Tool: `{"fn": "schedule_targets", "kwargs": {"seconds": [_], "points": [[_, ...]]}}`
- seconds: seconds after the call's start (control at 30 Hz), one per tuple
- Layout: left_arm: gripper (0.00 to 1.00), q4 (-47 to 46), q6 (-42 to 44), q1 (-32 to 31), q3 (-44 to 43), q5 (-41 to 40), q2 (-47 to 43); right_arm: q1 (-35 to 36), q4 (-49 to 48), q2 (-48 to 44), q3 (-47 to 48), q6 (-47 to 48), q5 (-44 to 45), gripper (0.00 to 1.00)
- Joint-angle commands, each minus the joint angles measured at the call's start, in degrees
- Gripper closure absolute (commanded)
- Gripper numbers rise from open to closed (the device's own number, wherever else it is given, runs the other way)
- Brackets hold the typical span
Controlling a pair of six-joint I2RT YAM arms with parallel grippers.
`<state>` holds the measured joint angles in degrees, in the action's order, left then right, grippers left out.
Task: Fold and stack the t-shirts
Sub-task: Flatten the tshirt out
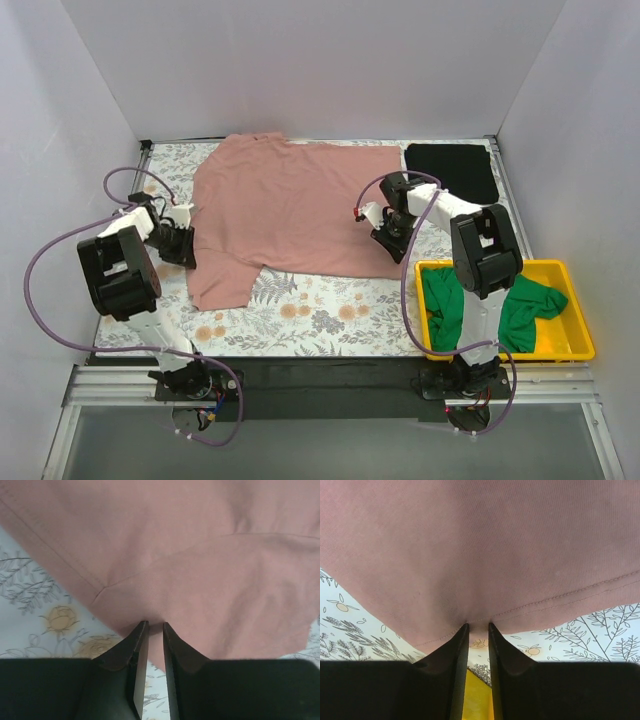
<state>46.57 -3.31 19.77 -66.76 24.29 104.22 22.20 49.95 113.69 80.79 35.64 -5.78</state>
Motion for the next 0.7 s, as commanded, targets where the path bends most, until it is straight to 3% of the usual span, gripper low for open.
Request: {"fn": "schedule_targets", "kwargs": {"seconds": [0.0, 0.33, 0.67], "points": [[0.86, -3.59, 0.67, 0.35, 5.39, -4.68, -5.33, 0.39, 0.41, -0.22, -0.63, -0.66, 0.24, 0.74], [0.87, -0.43, 8.67, 3.25, 22.8, -11.54, -22.47, 4.78, 0.23, -8.38, -12.4, -0.39, -1.6, 0.74], [0.87, 7.29, 13.59, 6.86, 27.56, -11.73, -29.77, 6.72, 0.23, -14.99, -21.82, 0.57, -0.55, 0.73]]}}
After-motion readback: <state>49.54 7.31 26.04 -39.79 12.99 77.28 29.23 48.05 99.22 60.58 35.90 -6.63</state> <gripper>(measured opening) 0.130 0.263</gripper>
